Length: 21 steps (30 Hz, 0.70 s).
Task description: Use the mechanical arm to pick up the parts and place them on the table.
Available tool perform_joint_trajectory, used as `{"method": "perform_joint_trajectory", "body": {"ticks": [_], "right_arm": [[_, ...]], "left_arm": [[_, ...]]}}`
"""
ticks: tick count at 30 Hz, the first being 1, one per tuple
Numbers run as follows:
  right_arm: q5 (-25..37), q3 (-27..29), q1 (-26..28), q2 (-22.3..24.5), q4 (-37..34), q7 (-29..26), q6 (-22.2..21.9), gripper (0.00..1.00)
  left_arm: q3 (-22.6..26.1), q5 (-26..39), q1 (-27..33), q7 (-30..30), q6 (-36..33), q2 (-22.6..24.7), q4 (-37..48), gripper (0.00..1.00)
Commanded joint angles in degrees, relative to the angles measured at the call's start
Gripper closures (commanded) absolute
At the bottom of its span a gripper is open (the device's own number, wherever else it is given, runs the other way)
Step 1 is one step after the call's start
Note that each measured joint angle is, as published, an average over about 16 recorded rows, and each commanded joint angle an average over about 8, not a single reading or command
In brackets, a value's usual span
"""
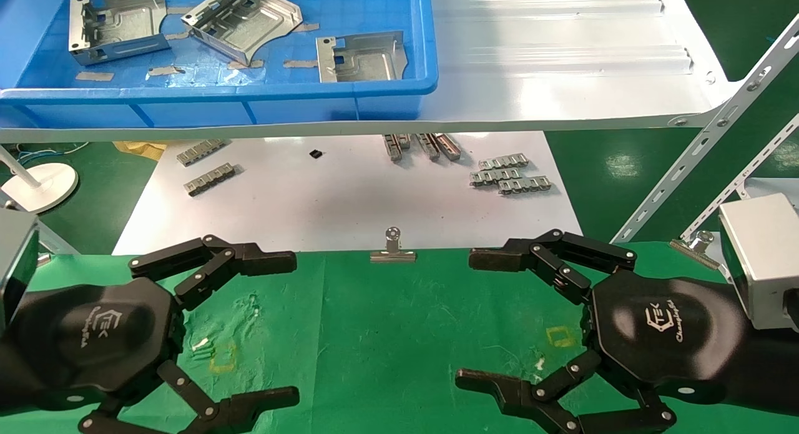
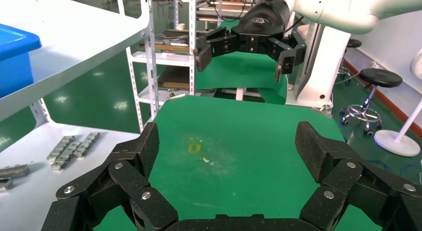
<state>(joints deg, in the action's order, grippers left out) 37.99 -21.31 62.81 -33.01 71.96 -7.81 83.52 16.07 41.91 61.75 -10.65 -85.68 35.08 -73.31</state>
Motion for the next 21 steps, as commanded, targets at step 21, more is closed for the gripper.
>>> {"method": "perform_joint_trajectory", "body": {"ticks": [21], "right_arm": [[0.0, 0.0, 0.0, 0.0, 0.0, 0.0, 0.0, 1.0]], "left_arm": [[0.0, 0.0, 0.0, 0.0, 0.0, 0.0, 0.0, 0.0]]}}
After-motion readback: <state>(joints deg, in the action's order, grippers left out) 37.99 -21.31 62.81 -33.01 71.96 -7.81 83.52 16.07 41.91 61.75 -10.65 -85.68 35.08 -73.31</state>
